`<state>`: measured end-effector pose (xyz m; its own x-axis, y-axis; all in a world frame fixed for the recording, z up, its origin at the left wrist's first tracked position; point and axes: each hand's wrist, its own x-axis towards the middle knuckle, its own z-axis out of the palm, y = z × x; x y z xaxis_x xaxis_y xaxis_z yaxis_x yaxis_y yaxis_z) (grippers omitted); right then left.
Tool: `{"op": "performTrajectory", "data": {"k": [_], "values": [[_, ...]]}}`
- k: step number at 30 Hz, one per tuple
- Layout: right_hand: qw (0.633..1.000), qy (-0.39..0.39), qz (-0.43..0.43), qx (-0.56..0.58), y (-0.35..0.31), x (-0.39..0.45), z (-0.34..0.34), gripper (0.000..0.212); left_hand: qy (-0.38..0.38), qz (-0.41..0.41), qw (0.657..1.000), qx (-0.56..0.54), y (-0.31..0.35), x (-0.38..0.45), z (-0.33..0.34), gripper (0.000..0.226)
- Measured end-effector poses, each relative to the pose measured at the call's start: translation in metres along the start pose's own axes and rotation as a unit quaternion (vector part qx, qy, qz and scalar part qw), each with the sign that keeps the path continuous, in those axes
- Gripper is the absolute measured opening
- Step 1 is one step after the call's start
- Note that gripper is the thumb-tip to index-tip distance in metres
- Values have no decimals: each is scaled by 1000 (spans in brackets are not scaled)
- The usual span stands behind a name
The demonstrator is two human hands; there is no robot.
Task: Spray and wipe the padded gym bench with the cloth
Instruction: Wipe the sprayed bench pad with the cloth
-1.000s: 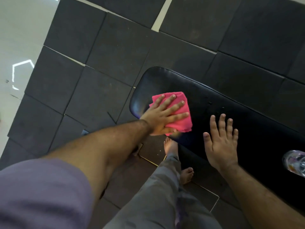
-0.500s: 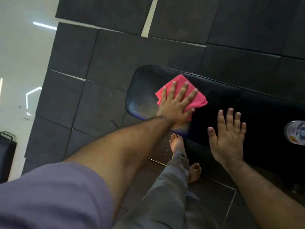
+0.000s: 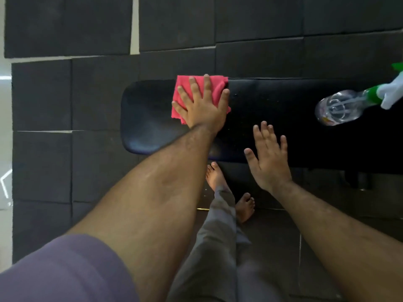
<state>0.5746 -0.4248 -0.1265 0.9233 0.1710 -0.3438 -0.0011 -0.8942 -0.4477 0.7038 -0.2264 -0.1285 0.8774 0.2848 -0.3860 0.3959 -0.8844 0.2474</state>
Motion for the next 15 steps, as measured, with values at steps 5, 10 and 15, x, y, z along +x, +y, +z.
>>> {"op": "performTrajectory", "data": {"k": [5,10,15], "values": [[998,37,42,-3,13,-15,-3,81,-54,318,937,133,-47,-72,31,81],[998,5,40,-51,42,-30,-5,84,-82,327,925,174,-124,-59,0,90],[999,32,-2,8,59,-32,-1,81,-25,143,987,72,-20,5,-6,90]]}}
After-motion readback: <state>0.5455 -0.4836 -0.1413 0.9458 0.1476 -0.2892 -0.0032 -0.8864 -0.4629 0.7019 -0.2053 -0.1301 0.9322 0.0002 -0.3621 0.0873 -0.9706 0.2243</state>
